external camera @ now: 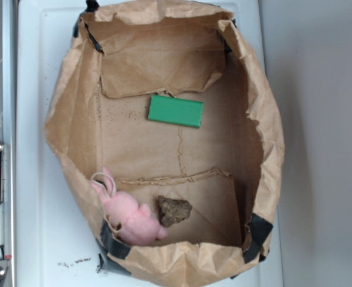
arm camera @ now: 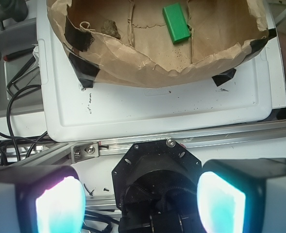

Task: Grab the green block.

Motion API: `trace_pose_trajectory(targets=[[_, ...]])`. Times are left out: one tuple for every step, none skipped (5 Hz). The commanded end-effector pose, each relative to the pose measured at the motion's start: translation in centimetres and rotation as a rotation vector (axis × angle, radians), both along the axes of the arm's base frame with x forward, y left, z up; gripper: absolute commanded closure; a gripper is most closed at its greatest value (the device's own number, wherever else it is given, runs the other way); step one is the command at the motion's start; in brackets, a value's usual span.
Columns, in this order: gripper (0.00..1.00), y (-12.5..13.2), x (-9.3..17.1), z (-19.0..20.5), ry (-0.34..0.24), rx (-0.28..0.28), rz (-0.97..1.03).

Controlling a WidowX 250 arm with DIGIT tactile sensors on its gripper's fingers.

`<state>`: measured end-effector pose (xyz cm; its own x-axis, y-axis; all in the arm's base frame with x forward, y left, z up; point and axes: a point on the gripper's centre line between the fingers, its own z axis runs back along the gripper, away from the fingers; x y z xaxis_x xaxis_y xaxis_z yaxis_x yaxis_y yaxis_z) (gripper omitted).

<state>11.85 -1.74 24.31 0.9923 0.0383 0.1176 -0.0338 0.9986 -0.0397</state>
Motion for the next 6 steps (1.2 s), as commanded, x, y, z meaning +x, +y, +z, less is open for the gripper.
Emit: trace_pose_trajectory(targets=[[0.0,0.0,0.0,0.0,0.0,0.0,0.0],[0.0,0.5,5.0,-1.5,-0.002,0.038,-0.043],[0.0,1.5,9.7,-2.7,-0.001,0.063,-0.046],[0.0,2.8,11.5,-3.7,-0.032,0.063,-0.111],[0.0,4.7,12.6,-5.4,-0.071,0.018,-0.233],[0.0,5.8,13.2,-6.8,-0.074,-0.026,-0.274]])
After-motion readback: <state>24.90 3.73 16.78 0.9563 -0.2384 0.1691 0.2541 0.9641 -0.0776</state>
